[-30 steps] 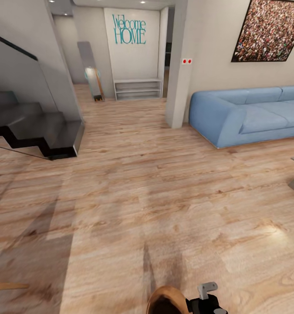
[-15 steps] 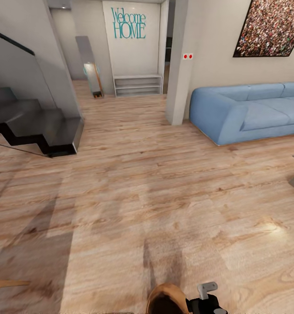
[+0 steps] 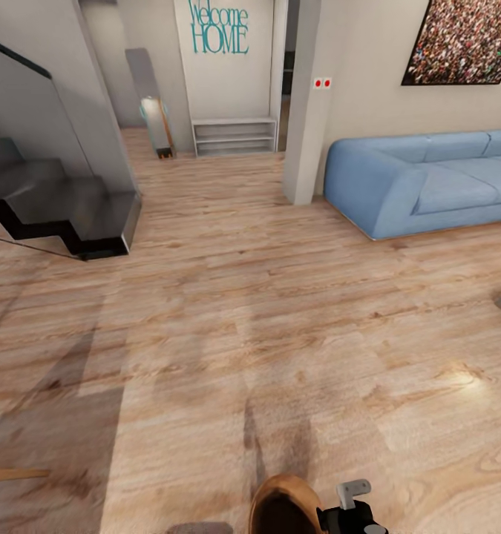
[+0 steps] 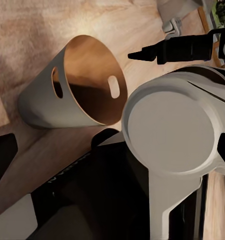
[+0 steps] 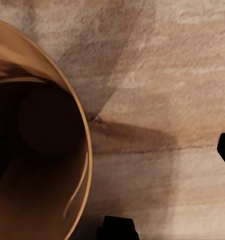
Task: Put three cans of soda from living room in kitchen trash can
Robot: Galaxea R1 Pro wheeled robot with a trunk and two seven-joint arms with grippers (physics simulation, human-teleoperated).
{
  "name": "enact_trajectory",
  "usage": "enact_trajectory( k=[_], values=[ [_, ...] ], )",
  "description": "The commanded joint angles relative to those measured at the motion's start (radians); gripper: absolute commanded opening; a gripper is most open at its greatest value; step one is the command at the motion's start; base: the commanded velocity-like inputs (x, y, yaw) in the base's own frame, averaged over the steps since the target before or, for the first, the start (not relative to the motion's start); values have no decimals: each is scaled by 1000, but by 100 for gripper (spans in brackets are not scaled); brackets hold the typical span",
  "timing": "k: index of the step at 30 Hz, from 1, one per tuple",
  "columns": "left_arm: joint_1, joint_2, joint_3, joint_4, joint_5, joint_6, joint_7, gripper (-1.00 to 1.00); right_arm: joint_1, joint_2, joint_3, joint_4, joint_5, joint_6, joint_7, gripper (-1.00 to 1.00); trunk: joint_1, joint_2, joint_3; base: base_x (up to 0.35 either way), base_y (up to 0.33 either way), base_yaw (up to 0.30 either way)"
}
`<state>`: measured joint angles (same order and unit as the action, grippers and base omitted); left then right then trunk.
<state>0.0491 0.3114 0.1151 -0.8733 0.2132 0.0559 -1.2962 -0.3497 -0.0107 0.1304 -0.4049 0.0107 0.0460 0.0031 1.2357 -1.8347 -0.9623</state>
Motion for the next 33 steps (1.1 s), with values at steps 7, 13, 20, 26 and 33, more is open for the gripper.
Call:
enact_trajectory(
  k=[7,13,20,26,33],
  values=[
    [0,0,0,0,0,-1,0,100,0,0,0,0,0,0,0,100,27,-49,-33,0,0,0],
    [0,0,0,0,0,-1,0,100,0,0,0,0,0,0,0,100,50,-91,-62,0,0,0],
    [0,0,0,0,0,-1,0,100,0,0,0,0,0,0,0,100,77,-140,-95,0,0,0],
    [0,0,0,0,0,-1,0,100,0,0,0,0,0,0,0,100,100,-182,-123,0,0,0],
    [0,0,0,-1,0,-1,0,100,0,1,1,0,0,0,0,100,107,-196,-140,0,0,0]
  ],
)
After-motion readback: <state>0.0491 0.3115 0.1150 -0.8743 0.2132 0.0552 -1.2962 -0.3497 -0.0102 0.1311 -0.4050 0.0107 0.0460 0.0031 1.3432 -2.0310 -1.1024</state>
